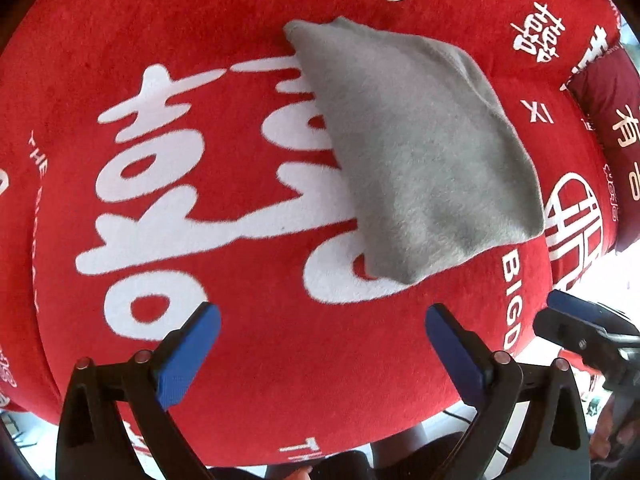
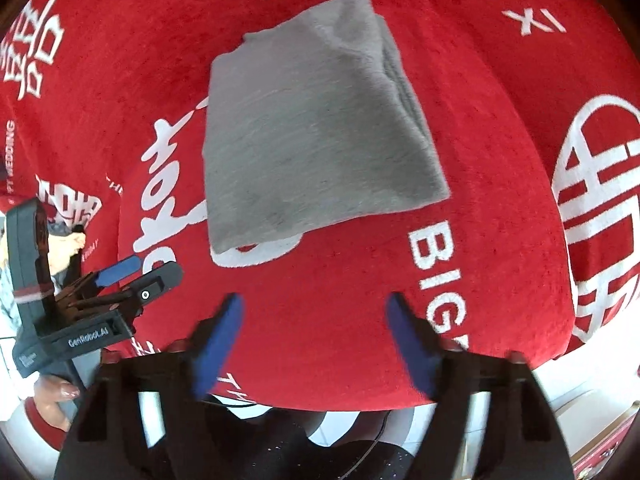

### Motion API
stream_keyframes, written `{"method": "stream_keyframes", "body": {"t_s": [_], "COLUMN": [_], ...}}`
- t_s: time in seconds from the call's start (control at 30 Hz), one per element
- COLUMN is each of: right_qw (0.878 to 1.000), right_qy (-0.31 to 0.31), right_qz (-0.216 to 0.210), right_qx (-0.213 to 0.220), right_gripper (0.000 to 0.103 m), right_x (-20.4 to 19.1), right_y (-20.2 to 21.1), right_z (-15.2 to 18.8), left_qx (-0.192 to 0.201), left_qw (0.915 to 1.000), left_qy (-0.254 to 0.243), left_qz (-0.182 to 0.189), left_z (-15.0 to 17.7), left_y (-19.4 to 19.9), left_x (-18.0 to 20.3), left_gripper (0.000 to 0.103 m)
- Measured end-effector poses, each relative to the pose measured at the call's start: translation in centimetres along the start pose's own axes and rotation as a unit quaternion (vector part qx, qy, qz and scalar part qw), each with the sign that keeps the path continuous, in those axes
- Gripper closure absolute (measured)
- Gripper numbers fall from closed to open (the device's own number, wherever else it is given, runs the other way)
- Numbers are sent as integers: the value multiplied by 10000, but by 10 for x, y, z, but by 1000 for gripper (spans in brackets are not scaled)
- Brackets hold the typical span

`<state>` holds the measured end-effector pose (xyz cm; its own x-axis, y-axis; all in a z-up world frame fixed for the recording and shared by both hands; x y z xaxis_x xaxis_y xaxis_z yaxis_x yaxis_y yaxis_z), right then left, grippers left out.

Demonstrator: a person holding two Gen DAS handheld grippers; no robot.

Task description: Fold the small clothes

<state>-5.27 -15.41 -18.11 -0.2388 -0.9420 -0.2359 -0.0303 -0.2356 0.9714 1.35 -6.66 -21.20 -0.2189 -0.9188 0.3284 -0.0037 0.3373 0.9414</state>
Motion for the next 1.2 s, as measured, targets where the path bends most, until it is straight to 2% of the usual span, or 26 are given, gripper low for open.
{"method": "stream_keyframes", "body": {"t_s": [0.1, 0.2, 0.33, 0.53, 0.8, 1.03, 1.2], "right_qw": [9997, 9994, 9995, 9994, 9993, 9993, 9993], "right_qy": [135, 208, 130, 124, 271, 330, 320], "right_qz": [164, 275, 291, 308, 251, 157, 60], "right_qx": [92, 105, 60, -75, -7, 121, 161], "right_gripper": [22, 22, 22, 22, 22, 22, 22], "right_x": [-10, -19, -22, -15, 11, 44, 65], "right_y": [1, 0, 0, -7, -2, 7, 5], "right_z": [6, 13, 18, 9, -43, -104, -133], "left_qx": [-130, -290, -186, 40, 279, 343, 370], "left_qw": [9998, 9991, 9991, 9990, 9958, 9958, 9952], "left_qy": [-120, -144, -49, 276, 812, 824, 853], "left_qz": [15, 285, 384, 343, 315, 216, 312], "left_z": [5, 12, 16, 12, -16, -59, -90], "left_y": [-2, -4, 2, 4, 3, -13, -23], "left_x": [-6, -9, -19, -34, -25, 3, 22], "left_gripper": [0, 0, 1, 0, 0, 0, 0]}}
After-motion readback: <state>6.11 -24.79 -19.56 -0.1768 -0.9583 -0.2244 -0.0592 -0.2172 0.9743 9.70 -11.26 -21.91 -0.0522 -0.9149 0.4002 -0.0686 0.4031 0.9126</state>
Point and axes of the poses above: each gripper's, at about its wrist camera, not at the fingertips, and y roughly against the way its jaws point, x to its right, z to its underside, the point moved 8 cm from there along -y, roughly the way its jaws point, and after that the axes turned 10 degrees about z, right-handed, at the moved point
